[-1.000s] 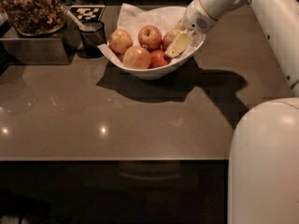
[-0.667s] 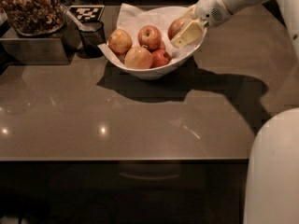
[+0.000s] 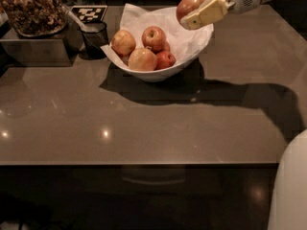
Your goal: Pick apple from white bowl
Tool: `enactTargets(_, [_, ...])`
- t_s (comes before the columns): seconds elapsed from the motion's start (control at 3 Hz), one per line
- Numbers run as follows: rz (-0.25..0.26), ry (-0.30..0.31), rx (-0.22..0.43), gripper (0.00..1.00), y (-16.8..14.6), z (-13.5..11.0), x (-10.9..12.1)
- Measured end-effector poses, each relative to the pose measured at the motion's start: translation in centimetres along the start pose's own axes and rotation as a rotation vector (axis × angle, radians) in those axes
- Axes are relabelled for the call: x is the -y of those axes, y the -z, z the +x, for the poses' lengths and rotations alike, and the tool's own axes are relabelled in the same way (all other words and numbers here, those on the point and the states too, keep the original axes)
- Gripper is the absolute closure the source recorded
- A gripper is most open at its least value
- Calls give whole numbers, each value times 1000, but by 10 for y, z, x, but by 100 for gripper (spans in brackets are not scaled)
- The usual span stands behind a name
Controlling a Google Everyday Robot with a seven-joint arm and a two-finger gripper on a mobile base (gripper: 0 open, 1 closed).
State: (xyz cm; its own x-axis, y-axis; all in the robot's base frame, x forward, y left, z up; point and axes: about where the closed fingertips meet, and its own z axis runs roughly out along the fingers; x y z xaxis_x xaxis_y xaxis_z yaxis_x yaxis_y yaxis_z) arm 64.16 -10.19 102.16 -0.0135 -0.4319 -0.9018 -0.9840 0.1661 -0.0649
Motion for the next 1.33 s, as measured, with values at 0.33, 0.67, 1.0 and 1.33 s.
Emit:
enactTargets(0.33, [-30, -1, 64, 100, 5, -15, -5])
enactTargets(0.67, [-37, -16, 99, 100, 5, -20, -8])
enactTargets(1.0, [-30, -73, 151, 100, 5, -17, -15])
enactTargets(1.33, [-7, -163, 174, 100, -3, 0, -23])
